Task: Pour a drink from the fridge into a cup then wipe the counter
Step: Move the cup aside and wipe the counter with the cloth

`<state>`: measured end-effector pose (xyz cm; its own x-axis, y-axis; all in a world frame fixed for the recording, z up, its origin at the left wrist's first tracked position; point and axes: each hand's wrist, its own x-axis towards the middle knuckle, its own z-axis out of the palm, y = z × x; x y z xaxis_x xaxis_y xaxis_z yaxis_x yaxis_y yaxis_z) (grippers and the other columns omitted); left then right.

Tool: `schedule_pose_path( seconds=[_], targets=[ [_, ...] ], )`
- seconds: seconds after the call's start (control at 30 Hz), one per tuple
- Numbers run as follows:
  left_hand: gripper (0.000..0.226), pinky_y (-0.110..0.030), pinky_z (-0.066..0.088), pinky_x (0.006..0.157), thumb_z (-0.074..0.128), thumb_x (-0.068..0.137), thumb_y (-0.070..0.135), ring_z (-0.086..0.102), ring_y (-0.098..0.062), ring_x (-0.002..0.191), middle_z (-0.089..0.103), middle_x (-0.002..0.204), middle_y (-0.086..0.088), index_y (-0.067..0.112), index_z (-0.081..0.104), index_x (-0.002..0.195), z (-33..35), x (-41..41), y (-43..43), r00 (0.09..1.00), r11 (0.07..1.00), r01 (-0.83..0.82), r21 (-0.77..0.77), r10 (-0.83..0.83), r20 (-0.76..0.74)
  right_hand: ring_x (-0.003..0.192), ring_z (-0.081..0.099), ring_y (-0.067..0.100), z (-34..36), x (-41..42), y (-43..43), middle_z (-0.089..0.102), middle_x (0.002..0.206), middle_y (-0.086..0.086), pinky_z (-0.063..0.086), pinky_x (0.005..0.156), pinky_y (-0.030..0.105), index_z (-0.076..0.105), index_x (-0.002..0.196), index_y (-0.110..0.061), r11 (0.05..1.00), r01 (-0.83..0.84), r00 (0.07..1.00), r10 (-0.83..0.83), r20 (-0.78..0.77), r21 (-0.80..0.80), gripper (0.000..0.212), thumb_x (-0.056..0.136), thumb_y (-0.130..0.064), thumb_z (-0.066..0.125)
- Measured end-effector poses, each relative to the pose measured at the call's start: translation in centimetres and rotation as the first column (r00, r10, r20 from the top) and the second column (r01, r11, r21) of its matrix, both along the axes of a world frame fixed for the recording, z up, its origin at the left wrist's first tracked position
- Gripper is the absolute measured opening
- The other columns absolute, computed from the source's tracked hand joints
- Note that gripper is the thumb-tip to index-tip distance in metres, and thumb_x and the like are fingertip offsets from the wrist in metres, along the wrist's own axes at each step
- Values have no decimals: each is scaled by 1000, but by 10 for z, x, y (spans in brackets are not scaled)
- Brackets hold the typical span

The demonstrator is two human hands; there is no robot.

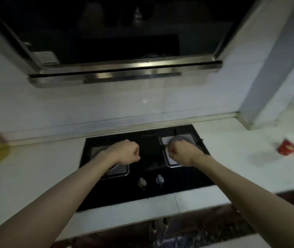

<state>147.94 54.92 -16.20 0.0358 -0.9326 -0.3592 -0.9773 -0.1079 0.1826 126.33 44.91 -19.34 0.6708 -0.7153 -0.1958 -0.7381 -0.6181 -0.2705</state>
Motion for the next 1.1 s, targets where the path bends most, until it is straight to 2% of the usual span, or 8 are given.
schedule_pose_path(
  seconds=[0.17, 0.33, 0.5, 0.57, 0.67, 0.77, 0.93, 1.1],
  targets=[
    [18, -39, 54, 82, 58, 92, 38, 64, -20, 91, 67, 98, 1, 21, 66, 93, -14, -38, -45, 979, 979, 202, -30, -201, 38, 98, 64, 37, -4, -48, 5, 67, 106, 20, 38, 69, 31, 62, 99, -7, 962, 275, 961, -274, 28, -11, 23, 91, -25, 50],
    [24, -40, 55, 83, 54, 93, 38, 66, -23, 94, 70, 101, -2, 18, 67, 100, -28, -102, -73, 906, 907, 422, -1, -422, -24, 95, 62, 35, -6, -115, 29, 68, 99, 15, 50, 73, 35, 61, 86, -5, 859, 511, 859, -511, 8, -7, 23, 87, -23, 45],
    [27, -42, 57, 79, 53, 97, 34, 68, -23, 87, 72, 97, -7, 13, 68, 102, -28, -173, -90, 810, 810, 586, -7, -586, -28, 109, 60, 28, -5, -188, 55, 67, 118, 8, 52, 89, 40, 65, 114, -10, 726, 687, 727, -686, 45, -21, 34, 89, -23, 46],
    [23, -41, 57, 77, 53, 96, 34, 66, -22, 86, 70, 96, -4, 16, 66, 100, -26, -199, -96, 778, 778, 627, -27, -628, -10, 104, 62, 28, -4, -213, 60, 68, 113, 8, 53, 85, 39, 66, 110, -11, 686, 727, 687, -724, 61, -32, 32, 88, -23, 46],
    [23, -37, 54, 75, 51, 96, 33, 64, -21, 88, 68, 99, -3, 16, 65, 102, -22, -237, -104, 738, 737, 675, -35, -674, 31, 81, 63, 30, -2, -245, 64, 66, 82, 6, 53, 66, 36, 61, 77, -9, 646, 762, 648, -760, 52, -54, 21, 84, -21, 45],
    [25, -33, 50, 75, 51, 96, 33, 63, -22, 94, 66, 106, -1, 17, 65, 109, -19, -274, -113, 729, 727, 685, -49, -683, 49, 65, 60, 30, -5, -279, 62, 63, 69, 10, 55, 76, 48, 50, 65, -6, 645, 761, 649, -757, 77, -72, 23, 81, -21, 43],
    [26, -38, 54, 83, 51, 95, 30, 64, -25, 97, 68, 107, -5, 15, 65, 109, -21, -343, -125, 718, 719, 695, -22, -691, 81, 77, 63, 34, 2, -340, 58, 67, 82, 17, 55, 70, 47, 62, 86, 5, 604, 795, 605, -787, 121, -49, 29, 84, -20, 47],
    [27, -41, 54, 81, 50, 95, 28, 66, -26, 93, 70, 103, -8, 10, 67, 104, -14, -422, -146, 700, 697, 714, -63, -707, 103, 84, 63, 30, 7, -411, 53, 68, 92, 9, 54, 70, 40, 63, 95, -4, 540, 841, 540, -833, 121, -32, 27, 88, -23, 45]
  ],
)
